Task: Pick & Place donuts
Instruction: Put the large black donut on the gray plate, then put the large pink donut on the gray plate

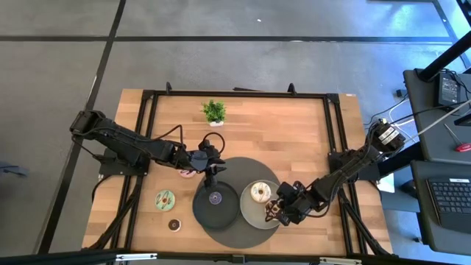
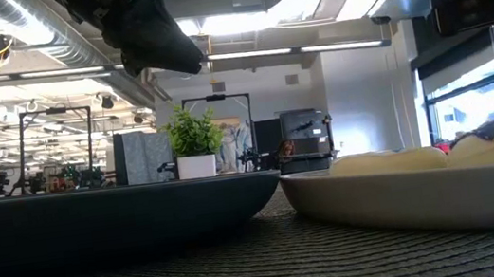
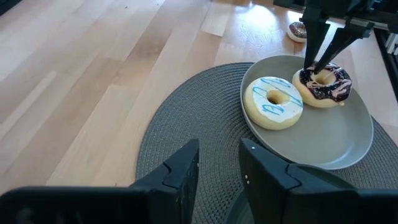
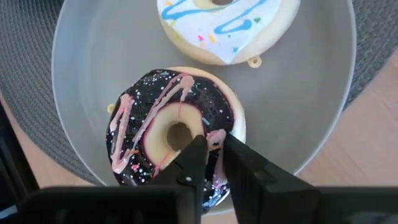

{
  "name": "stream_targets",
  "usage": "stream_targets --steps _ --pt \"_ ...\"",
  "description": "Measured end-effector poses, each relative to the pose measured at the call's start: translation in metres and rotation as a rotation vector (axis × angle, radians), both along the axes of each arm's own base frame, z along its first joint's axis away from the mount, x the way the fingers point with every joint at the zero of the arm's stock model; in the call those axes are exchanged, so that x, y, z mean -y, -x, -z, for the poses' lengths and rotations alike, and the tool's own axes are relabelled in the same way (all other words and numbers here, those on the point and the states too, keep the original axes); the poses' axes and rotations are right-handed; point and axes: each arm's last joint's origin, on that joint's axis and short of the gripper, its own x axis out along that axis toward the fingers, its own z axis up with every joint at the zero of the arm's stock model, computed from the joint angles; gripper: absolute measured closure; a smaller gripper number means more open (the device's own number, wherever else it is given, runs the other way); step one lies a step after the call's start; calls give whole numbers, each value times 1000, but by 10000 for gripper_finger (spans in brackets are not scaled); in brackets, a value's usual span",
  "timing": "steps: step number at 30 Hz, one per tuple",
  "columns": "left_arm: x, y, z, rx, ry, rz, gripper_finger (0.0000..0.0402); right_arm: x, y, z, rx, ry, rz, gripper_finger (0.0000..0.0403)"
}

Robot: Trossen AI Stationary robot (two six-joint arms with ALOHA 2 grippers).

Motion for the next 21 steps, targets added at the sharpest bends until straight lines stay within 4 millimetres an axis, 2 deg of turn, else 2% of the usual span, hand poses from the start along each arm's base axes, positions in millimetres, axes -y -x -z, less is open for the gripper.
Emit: stream_targets --steps 6,12,16,21 --pt "0 0 0 0 0 0 295 0 0 0 -1 -8 14 278" --pt "0 0 0 -6 -30 22 292 1 1 -3 6 -31 52 254" --pt "0 3 1 -32 -40 31 291 6 3 -17 74 -18 103 251" --pt "-1 13 3 -122 64 23 295 24 7 -47 202 47 142 253"
